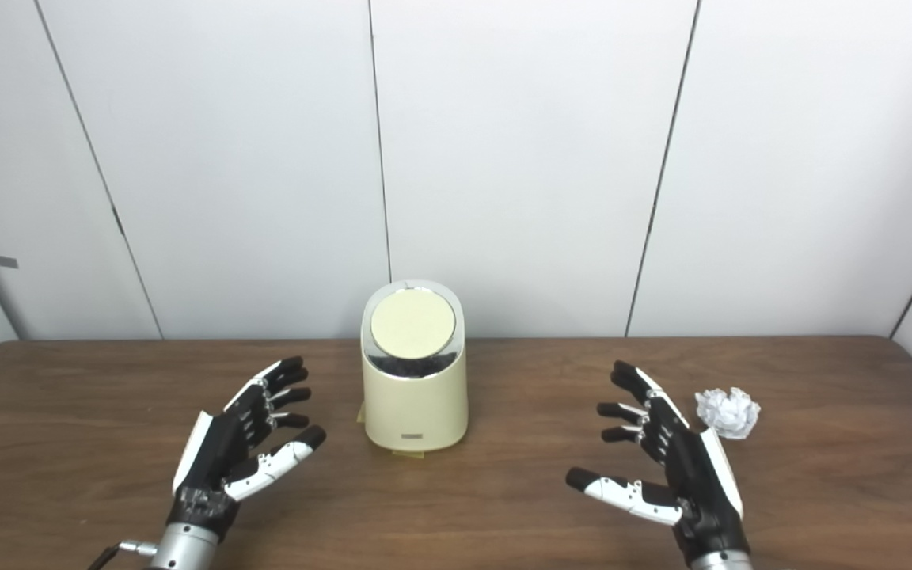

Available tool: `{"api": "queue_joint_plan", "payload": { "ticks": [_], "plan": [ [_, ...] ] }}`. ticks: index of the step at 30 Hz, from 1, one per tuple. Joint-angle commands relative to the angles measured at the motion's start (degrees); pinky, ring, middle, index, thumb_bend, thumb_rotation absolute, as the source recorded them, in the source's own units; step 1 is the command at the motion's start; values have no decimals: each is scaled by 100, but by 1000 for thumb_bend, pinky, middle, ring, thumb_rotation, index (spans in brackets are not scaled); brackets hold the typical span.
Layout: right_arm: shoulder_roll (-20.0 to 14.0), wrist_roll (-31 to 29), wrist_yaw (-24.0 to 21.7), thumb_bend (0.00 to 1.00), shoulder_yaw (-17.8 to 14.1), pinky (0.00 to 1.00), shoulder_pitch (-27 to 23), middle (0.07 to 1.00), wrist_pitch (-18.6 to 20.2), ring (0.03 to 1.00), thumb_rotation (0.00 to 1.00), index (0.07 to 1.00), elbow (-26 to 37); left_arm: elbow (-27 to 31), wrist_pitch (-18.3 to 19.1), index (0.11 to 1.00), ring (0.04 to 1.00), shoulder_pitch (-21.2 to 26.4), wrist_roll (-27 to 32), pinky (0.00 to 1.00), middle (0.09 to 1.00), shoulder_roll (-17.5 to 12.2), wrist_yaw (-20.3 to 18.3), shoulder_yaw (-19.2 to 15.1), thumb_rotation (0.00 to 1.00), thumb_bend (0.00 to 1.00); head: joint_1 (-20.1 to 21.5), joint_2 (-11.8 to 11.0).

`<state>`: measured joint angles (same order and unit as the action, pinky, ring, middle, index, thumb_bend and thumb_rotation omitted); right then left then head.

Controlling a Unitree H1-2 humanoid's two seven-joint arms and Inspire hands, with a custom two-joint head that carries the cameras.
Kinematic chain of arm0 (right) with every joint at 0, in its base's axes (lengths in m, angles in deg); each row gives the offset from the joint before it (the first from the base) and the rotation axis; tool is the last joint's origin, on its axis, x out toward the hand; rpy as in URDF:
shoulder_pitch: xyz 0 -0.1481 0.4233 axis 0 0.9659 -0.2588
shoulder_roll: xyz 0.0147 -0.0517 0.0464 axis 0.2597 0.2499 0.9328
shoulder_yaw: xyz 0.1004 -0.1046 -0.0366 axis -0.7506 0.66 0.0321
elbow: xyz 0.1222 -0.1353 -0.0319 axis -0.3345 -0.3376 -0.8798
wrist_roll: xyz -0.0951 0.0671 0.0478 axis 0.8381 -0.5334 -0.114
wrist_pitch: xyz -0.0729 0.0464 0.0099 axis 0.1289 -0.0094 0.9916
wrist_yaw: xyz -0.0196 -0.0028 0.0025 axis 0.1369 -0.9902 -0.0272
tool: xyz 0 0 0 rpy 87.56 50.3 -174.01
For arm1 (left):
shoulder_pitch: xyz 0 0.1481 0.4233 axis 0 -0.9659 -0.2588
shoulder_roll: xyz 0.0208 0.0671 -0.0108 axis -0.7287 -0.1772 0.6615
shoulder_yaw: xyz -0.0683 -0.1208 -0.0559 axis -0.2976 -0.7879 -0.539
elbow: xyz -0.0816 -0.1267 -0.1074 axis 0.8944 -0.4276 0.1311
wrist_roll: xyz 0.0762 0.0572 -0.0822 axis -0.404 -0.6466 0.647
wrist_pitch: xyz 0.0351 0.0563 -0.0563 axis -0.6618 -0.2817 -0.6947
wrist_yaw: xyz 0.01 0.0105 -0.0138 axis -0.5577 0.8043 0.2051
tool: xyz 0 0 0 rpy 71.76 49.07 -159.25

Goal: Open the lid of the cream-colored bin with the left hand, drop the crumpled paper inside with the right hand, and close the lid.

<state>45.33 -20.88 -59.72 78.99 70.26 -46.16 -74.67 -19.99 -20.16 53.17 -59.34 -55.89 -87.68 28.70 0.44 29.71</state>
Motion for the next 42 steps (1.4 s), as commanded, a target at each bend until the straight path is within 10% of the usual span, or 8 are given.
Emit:
{"api": "queue_joint_plan", "payload": {
  "ticks": [1, 24, 42],
  "plan": [
    [-11, -26, 57, 806, -40, 616, -140, 879, -84, 743, 219, 875, 183, 122, -206, 892, 813, 238, 37, 682, 858, -12, 9, 6, 294, 726, 8, 3],
    [5, 39, 76, 793, -14, 607, -217, 875, -157, 732, 214, 865, 79, 182, -51, 905, 844, 365, -346, 796, 867, 285, 482, -27, 325, 740, 44, -97],
    [0, -33, 80, 794, -48, 627, -287, 877, -299, 745, 217, 864, -122, -36, 351, 962, 970, 1542, -574, 905, 963, 381, 574, 33, 368, 773, -24, -166]
  ]
}}
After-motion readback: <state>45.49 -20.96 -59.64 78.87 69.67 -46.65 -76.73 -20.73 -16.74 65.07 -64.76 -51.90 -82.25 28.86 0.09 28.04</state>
